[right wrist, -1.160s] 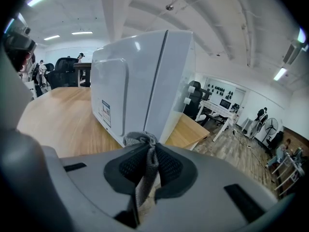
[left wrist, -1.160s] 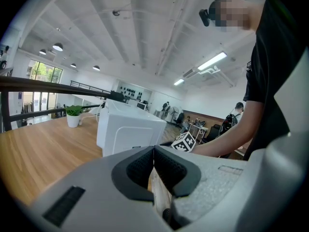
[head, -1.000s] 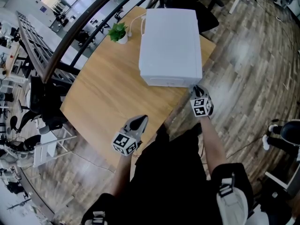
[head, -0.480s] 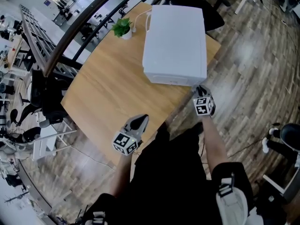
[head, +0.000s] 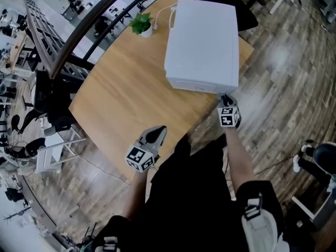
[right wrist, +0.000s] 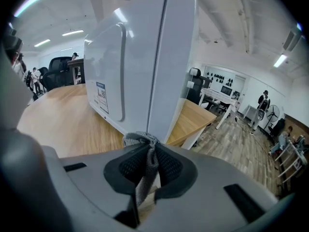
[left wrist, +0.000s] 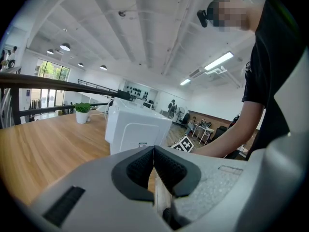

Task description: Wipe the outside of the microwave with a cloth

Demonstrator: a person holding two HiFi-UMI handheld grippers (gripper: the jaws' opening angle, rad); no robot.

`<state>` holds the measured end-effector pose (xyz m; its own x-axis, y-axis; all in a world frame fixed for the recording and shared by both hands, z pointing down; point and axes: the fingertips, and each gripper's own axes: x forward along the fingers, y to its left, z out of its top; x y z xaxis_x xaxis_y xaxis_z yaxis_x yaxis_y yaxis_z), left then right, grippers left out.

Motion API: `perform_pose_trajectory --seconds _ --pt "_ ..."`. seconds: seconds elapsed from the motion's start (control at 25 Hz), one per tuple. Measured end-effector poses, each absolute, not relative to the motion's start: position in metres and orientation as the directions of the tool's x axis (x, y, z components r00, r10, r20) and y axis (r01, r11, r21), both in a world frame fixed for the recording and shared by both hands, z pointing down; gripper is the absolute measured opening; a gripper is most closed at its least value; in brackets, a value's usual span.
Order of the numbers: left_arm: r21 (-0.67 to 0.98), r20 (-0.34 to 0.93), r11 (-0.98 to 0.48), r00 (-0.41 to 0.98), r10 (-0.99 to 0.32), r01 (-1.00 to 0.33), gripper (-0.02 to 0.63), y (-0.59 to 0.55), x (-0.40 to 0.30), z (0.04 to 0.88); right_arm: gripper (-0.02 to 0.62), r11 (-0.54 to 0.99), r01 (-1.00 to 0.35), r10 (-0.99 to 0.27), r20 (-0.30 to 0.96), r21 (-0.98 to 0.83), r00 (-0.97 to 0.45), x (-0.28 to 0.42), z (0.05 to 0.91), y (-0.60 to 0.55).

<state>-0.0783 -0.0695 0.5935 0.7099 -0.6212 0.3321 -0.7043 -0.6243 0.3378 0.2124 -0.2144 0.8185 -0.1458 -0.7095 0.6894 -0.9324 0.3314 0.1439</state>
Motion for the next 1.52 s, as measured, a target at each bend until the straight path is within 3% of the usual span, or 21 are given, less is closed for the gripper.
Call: perform_pose_trajectory --seconds 0.6,1.52 --pt "0.346 0.338 -0.584 0.678 -0.652 -0.734 0.003 -0.068 -0.117 0.599 0.034 0.427 -0.899 -0.674 0.698 0.099 -0.243 0.114 0.836 -0.229" --pt "0.353 0.335 -0.565 0.664 -0.668 -0.746 0.003 -0.063 -0.167 0.612 0.034 0.391 -0.919 -0.664 0.678 -0.047 -0.317 -0.004 0.839 -0.248"
